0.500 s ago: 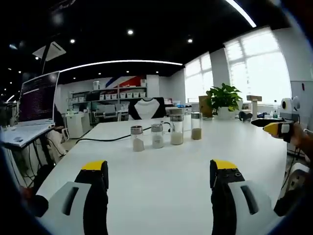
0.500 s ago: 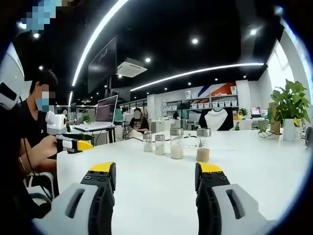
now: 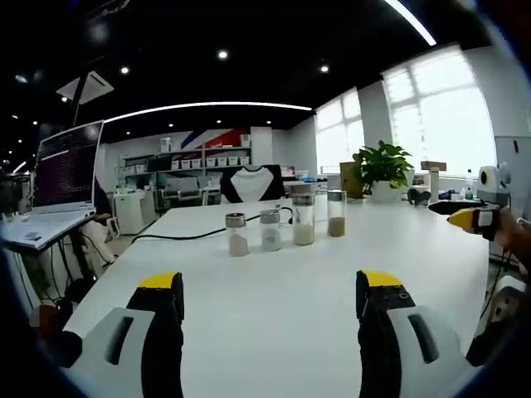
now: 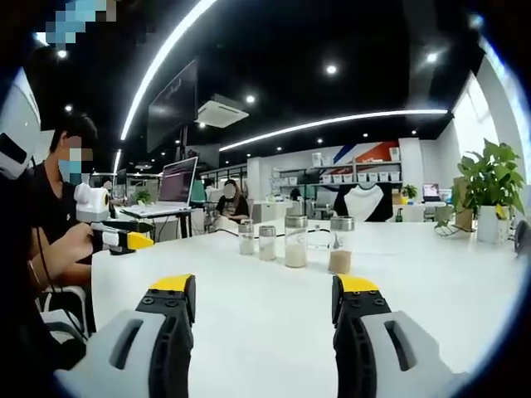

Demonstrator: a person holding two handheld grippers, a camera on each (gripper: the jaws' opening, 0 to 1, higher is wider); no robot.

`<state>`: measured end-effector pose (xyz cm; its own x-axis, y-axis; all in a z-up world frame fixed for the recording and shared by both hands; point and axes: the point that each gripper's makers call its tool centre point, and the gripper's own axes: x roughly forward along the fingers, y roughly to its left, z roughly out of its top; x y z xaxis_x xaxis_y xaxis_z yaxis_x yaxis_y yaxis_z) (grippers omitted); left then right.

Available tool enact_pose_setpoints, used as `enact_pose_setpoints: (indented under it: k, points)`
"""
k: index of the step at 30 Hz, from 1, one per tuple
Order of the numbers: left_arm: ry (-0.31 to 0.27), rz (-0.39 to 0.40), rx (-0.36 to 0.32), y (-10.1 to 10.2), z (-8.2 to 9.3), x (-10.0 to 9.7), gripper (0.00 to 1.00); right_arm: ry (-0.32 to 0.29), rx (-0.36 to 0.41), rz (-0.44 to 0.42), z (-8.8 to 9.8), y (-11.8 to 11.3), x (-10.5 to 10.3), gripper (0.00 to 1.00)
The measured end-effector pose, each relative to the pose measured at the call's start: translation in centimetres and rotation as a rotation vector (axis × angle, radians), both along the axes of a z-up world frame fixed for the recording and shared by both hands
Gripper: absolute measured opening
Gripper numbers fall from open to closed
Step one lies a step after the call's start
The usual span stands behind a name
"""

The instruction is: Rotate the seasoning bottle until the label or dispensing opening points toward the visible target arrow and the bottle remains upright within the marked orientation range

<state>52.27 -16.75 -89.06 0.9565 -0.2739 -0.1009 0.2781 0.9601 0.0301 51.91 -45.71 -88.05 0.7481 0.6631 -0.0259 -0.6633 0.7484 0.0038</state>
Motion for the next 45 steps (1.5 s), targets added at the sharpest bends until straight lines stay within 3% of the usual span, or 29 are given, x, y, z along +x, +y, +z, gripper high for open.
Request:
enact_pose_setpoints:
  k: [11,21,45]
  points:
    - [0.022,-0.005,0.006,-0.1,-0.6,0.0,0.91,0.022,-0.016,-0.011,-0.7,-0.1,0.2,0.67]
    - [0.037,-0.007,0.015,-0.2,-0.9,0.0,0.91,0.026,-0.014,-0.009,-0.8,-0.1,0.1,0.60]
    - [0.029,0.005,0.012,-0.1,-0.5,0.5,0.90,0.041,-0.010,-0.032,-1.1,-0.6,0.2,0.63]
